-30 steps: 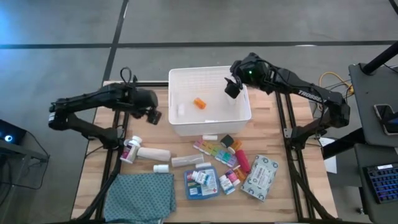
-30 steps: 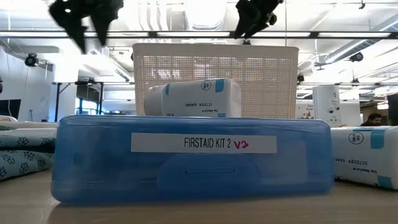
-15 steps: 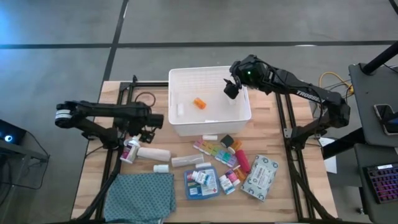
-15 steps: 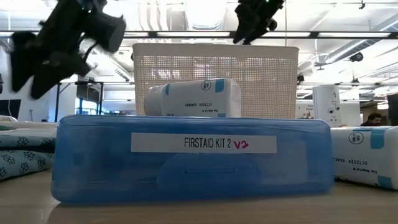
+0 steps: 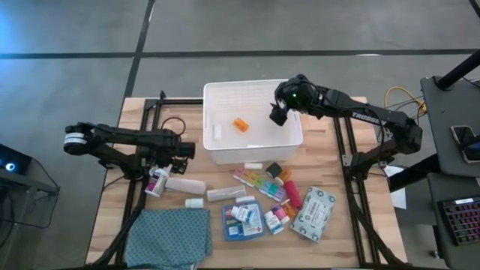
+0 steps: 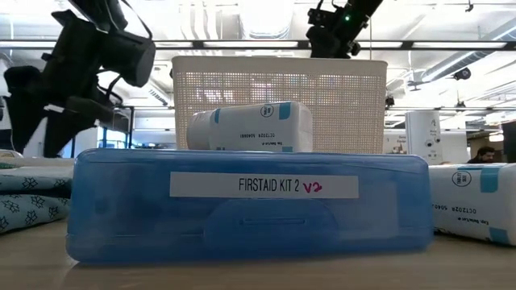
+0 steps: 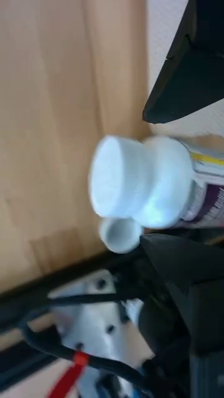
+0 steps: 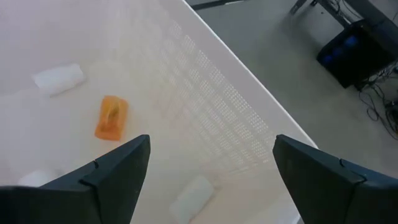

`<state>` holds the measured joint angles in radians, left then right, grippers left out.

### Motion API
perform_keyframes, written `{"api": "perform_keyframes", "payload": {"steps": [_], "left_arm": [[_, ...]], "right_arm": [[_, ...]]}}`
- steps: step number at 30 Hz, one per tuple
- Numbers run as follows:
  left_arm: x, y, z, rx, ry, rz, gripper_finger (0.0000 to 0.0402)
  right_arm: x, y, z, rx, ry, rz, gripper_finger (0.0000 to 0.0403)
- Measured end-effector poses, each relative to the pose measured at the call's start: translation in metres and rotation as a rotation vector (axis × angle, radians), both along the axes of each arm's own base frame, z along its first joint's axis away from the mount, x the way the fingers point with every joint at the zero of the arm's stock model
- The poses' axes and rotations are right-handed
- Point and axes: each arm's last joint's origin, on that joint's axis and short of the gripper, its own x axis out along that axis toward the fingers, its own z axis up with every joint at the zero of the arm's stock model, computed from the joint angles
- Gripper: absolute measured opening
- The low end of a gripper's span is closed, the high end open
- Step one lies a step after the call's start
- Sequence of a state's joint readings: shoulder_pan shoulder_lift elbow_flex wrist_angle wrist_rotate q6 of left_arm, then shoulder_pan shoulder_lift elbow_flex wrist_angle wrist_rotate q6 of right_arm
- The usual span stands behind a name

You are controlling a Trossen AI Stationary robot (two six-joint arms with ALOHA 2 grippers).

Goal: Pick & place medical supplies in basket/bin
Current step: Put the purple medicine bottle into the bin

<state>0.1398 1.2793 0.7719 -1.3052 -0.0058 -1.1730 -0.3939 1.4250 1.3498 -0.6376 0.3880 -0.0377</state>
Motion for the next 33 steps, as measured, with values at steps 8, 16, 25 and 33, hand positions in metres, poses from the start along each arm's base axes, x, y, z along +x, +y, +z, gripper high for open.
{"api": "perform_keyframes", "payload": {"steps": [8, 16, 25, 33], "left_arm": [[-0.004, 0.0, -0.017, 0.028, 0.001, -0.01, 0.0283], [0.003, 0.001, -0.025, 0.024, -0.004, -0.006, 0.0283], [0.011, 0.001, -0.045, -0.019, 0.073, -0.012, 0.0283], [0.02, 0.002, -0.052, -0.051, 0.122, -0.063, 0.0274]], "right_arm": [[0.003, -0.002, -0.001, -0.013, -0.047, -0.001, 0.0329], [0.004, -0.002, 0.0, -0.019, -0.062, -0.002, 0.0329], [0.004, -0.002, 0.0, -0.006, -0.08, -0.017, 0.0329], [0.004, -0.002, 0.0, -0.006, -0.08, -0.017, 0.0329]]}}
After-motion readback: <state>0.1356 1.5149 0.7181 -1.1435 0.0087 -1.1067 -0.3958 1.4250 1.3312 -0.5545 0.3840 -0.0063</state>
